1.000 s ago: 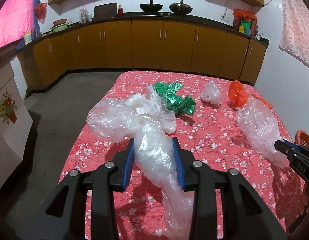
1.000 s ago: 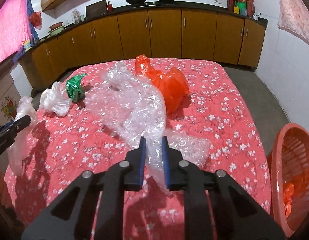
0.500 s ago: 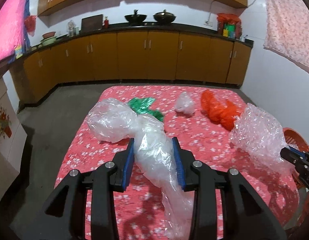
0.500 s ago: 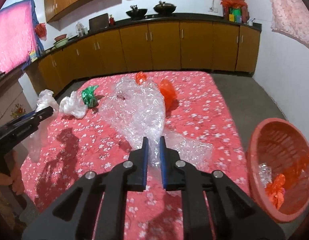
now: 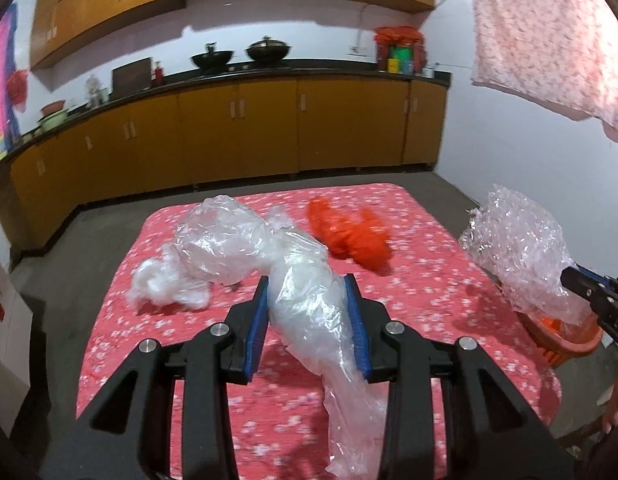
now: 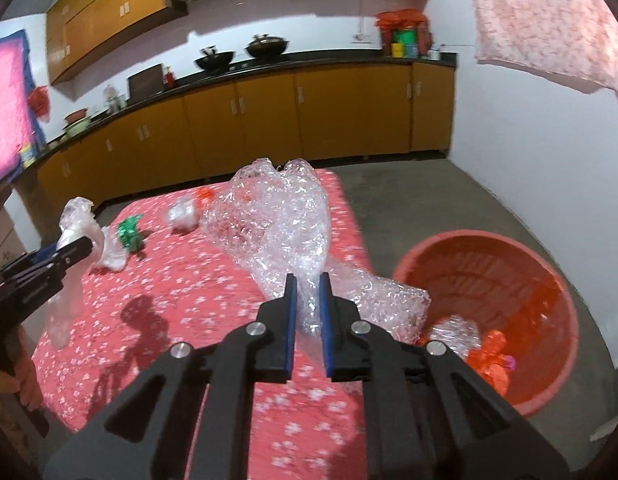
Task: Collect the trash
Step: 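Carry the bubble wrap with the right gripper while the left gripper carries the clear plastic to the basket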
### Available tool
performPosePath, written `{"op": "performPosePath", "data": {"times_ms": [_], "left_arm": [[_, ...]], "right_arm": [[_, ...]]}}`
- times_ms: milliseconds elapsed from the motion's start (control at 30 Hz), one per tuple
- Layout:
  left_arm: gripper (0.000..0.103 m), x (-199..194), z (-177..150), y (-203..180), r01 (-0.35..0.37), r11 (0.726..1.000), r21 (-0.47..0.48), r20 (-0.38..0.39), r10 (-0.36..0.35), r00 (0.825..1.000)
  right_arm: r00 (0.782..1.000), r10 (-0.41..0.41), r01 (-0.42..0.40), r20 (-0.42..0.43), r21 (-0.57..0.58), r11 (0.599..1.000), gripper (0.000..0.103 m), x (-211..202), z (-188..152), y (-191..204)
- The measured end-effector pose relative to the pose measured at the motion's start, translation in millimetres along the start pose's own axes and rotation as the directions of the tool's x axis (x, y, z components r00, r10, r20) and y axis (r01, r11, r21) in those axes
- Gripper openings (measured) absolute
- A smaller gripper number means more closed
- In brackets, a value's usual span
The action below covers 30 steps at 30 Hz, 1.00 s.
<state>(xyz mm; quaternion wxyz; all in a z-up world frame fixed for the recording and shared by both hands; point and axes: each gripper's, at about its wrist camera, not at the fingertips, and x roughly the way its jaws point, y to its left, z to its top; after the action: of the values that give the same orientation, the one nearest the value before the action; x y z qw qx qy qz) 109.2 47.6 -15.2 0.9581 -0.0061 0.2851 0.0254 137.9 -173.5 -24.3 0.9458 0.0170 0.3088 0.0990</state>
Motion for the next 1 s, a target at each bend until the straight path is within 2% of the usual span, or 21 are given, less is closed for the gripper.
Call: {"op": "performPosePath", "data": {"times_ms": [500,767,1000], "left_arm": [[0.037,7.1,6.9,-81.5,0.152,0.983,0.105,-0.010,-0.152,0.988],[0.037,15.3,10.0,-130.3,0.241,0.959,0.151,-0.022,-0.240,0.970],[0.037,18.6,10.9,-162.0,0.302,0.932,0.201,-0.027,-0.302,0.953]], "right_arm": [[0.980,-0.197,0.192,0.013,0.155,0.969,0.012,-22.7,-13.3,-85.8],[0.963,-0.271,0.266,0.002,0.189,0.945,0.012,-26.4,-18.9,-117.7],[0.954,-0.299,0.295,-0.011,0.216,0.931,0.012,-24.8,-24.5,-134.7]]}}
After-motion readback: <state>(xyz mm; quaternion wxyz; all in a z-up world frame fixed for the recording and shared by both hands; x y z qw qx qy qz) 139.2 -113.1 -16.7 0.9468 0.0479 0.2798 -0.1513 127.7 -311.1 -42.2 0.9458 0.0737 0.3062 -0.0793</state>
